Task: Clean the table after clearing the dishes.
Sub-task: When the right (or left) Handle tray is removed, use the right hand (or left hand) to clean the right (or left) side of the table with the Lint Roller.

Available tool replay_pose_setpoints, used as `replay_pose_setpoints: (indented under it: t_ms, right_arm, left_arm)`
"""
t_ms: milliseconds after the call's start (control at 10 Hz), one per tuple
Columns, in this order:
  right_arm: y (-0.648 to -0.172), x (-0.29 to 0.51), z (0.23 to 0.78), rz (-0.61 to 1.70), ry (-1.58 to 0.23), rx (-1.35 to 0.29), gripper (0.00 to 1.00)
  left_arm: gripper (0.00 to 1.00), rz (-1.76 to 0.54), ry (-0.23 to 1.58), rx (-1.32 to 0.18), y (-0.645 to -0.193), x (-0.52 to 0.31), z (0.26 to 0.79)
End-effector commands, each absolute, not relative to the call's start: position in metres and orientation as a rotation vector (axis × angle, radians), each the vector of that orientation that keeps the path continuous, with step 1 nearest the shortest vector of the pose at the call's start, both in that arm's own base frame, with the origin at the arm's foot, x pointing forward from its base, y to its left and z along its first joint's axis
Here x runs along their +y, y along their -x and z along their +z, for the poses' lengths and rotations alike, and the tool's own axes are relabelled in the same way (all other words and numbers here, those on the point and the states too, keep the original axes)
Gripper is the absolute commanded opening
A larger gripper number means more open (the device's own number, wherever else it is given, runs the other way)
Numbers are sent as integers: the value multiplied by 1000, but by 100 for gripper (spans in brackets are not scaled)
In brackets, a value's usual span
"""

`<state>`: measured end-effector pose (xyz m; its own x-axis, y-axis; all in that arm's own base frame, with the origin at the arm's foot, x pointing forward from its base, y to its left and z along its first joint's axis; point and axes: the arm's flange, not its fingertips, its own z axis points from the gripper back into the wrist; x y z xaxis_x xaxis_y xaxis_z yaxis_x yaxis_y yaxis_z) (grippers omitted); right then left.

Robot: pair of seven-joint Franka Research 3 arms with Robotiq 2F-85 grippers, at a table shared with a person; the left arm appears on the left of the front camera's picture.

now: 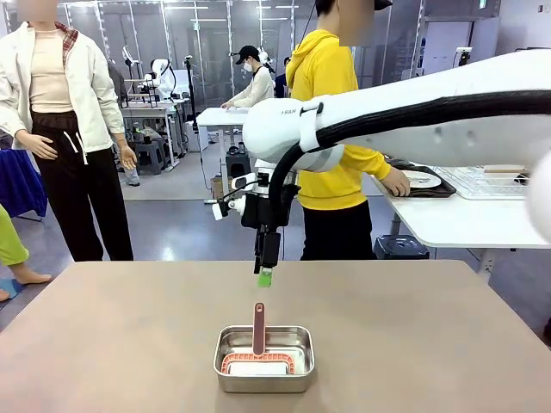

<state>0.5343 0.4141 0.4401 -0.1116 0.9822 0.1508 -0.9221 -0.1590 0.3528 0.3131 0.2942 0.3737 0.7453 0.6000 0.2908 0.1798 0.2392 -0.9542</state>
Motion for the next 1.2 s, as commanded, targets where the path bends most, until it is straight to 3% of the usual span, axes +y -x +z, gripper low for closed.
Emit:
replay_pose_setpoints:
  t_ms: [0, 400, 1100]
  right_arm:
    - [-581, 443, 436, 1688, -398, 311, 100]
    - [-602, 434, 393, 1479, -455, 397, 100]
    - [-571, 437, 341, 1464, -532, 480, 100]
  left_arm:
    - [100, 329, 1341, -710, -312, 297, 380]
    - [100, 329, 1341, -710, -312, 297, 380]
    - [100, 329, 1341, -710, -312, 297, 380]
